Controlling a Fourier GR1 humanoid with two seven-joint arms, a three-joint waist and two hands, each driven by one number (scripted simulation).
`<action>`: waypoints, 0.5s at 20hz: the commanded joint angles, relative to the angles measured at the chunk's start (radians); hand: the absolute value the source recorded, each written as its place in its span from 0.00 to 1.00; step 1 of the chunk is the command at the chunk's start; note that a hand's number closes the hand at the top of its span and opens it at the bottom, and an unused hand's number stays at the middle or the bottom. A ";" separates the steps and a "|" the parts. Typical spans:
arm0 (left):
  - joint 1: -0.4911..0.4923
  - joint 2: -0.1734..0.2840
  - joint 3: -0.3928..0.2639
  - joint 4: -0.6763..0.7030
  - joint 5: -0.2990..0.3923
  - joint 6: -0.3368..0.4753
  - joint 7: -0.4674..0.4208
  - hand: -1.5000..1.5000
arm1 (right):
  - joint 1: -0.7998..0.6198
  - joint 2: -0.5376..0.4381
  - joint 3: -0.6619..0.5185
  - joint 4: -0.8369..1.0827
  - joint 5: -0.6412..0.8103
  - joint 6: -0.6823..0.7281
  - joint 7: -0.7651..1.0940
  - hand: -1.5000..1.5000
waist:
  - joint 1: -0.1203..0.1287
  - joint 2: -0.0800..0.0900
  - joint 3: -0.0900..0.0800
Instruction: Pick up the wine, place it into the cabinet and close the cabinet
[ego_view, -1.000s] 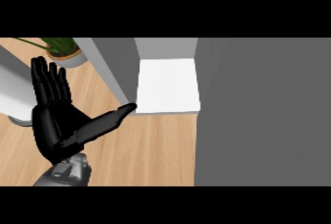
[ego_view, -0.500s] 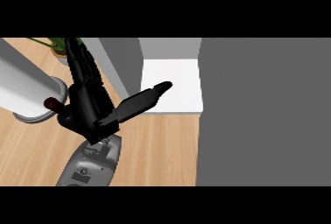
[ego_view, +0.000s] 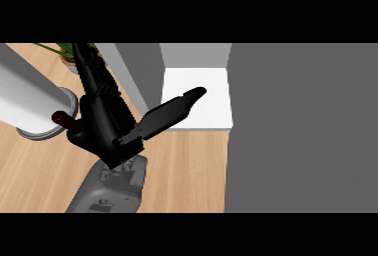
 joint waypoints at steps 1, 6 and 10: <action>-0.009 0.000 0.041 -0.085 -0.138 -0.018 0.159 0.00 | 0.046 0.017 0.008 -0.067 0.007 0.006 -0.011 0.00 | 0.006 -0.002 0.001; 0.044 0.000 0.054 -0.126 -0.217 -0.034 0.198 0.00 | -0.024 -0.030 -0.029 -0.163 -0.048 -0.035 0.147 0.00 | 0.002 -0.001 0.000; 0.090 0.000 0.060 -0.170 -0.255 -0.052 0.218 0.00 | -0.080 -0.017 -0.022 -0.157 -0.035 -0.068 0.175 0.00 | 0.002 0.000 0.000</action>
